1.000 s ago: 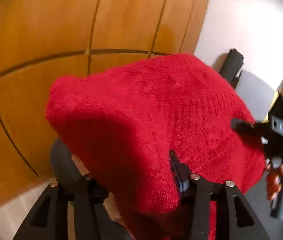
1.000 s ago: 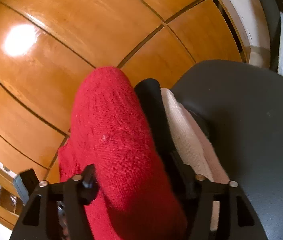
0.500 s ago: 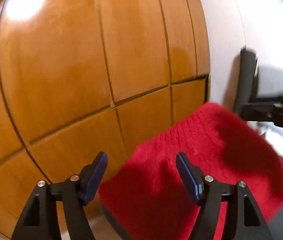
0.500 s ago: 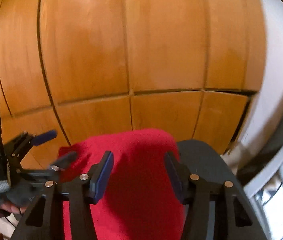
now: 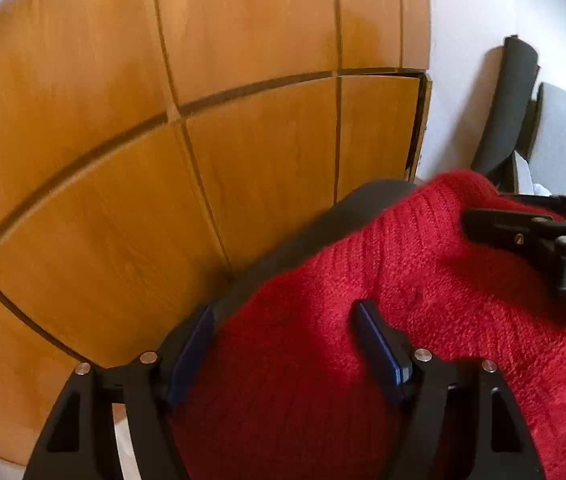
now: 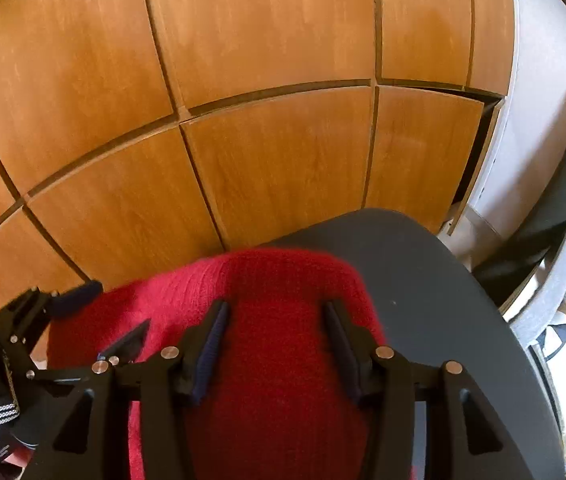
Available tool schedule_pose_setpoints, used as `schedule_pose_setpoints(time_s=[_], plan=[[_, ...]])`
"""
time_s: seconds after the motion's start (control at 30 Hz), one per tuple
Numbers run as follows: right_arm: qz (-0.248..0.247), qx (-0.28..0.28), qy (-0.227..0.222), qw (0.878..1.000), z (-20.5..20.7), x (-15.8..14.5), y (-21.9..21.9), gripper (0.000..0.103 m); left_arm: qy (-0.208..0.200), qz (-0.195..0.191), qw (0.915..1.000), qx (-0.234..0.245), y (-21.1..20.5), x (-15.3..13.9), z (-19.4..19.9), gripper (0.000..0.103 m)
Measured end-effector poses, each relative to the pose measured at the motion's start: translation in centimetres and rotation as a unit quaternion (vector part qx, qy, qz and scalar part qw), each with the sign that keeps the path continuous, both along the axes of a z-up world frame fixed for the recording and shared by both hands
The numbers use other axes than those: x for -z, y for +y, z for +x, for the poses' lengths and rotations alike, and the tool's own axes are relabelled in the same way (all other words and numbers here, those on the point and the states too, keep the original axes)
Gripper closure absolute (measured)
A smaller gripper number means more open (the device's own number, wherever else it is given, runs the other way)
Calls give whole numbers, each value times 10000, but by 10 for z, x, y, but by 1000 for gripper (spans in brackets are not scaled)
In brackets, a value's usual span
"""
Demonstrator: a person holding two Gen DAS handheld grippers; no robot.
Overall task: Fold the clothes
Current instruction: 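Lift the red bundle with both grippers and carry it onto the garment stack, then lower the red bundle onto the black garment and open both grippers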
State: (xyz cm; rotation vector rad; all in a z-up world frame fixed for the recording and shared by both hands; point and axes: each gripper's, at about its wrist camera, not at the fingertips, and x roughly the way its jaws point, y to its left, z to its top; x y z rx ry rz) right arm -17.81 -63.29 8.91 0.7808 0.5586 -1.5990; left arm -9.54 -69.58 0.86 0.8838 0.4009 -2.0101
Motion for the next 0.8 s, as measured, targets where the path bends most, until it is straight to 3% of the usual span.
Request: schedule_pose_setpoints(time_s=[0.1,0.23,0.3,0.37,0.5,0.57,0.7,0.8], plan=[[-59,-29,282,9996,11,-8,-9,50,-18,-161,9999,-57,9,-4,5,27],[-261,-148,469,9984,23,-28,3,45,90,-422,9986,-311,31,-21,22,16],[-371,-252,637,9970,33,-41,16,33,316,-368,9976,-504,44,-32,40,10],[-668,-256,838,9939,44,-56,42,13,553,-279,9959,-654,55,-40,57,7],[-1208,-122,698,9901,54,-67,108,12,736,-292,9915,-1031,96,-47,94,6],[-1275,151,629,9897,58,-60,146,12,909,-311,9889,-1130,122,-45,113,3],[-1145,711,365,9902,71,-19,221,12,1229,-327,9850,-1164,181,-30,144,0],[-901,983,349,9905,84,22,256,12,1069,-433,9860,-1202,223,-14,152,0]])
